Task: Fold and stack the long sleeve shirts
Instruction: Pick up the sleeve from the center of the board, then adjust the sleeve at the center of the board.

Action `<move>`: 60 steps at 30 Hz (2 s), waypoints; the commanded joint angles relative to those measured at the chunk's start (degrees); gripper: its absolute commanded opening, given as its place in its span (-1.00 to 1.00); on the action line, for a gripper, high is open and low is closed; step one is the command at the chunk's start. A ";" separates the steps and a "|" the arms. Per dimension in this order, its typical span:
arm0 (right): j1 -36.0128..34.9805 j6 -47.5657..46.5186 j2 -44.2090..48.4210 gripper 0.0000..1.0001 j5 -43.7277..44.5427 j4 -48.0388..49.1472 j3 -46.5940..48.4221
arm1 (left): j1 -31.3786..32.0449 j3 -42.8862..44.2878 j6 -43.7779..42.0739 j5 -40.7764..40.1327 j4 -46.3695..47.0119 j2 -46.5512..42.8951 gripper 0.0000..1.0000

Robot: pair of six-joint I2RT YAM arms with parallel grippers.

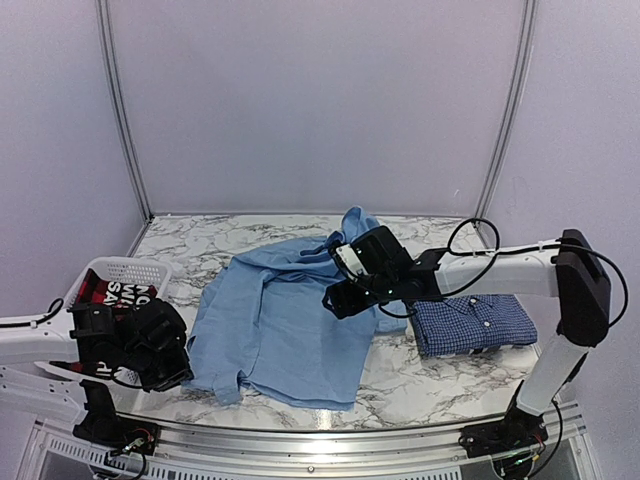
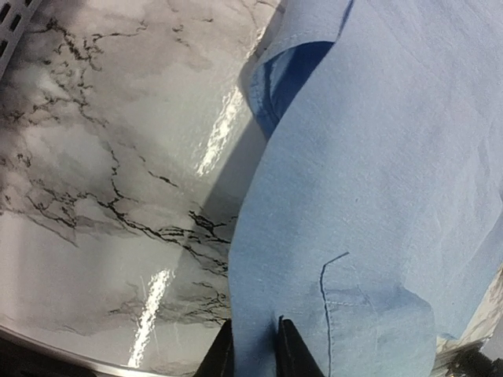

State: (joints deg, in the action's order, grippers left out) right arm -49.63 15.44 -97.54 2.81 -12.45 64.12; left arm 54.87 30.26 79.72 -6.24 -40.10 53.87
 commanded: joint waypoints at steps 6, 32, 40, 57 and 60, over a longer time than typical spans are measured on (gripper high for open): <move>-0.55 0.12 -1.78 0.49 -1.55 1.17 0.89 | 0.32 4.26 -3.43 -2.91 0.37 1.97 -1.00; -2.14 -0.34 -6.61 0.48 -2.02 1.34 2.46 | -17.53 58.92 -49.29 -26.69 -8.41 21.03 -1.00; -3.22 -0.29 -8.86 0.49 -2.20 2.14 3.80 | -28.73 70.47 -57.13 -19.11 -2.12 31.99 -1.00; -8.78 -1.29 -17.77 0.49 3.99 -0.64 14.99 | -44.51 93.38 -54.93 -7.80 1.56 56.92 -1.00; -9.48 -1.38 -19.14 0.49 4.72 -0.80 15.78 | -45.81 95.86 -54.04 -6.51 1.60 58.88 -1.00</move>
State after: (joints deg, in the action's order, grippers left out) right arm -57.98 14.66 -114.74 5.63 -12.16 77.47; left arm 10.37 121.95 24.67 -15.00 -40.05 111.42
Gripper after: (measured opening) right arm 0.745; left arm 0.003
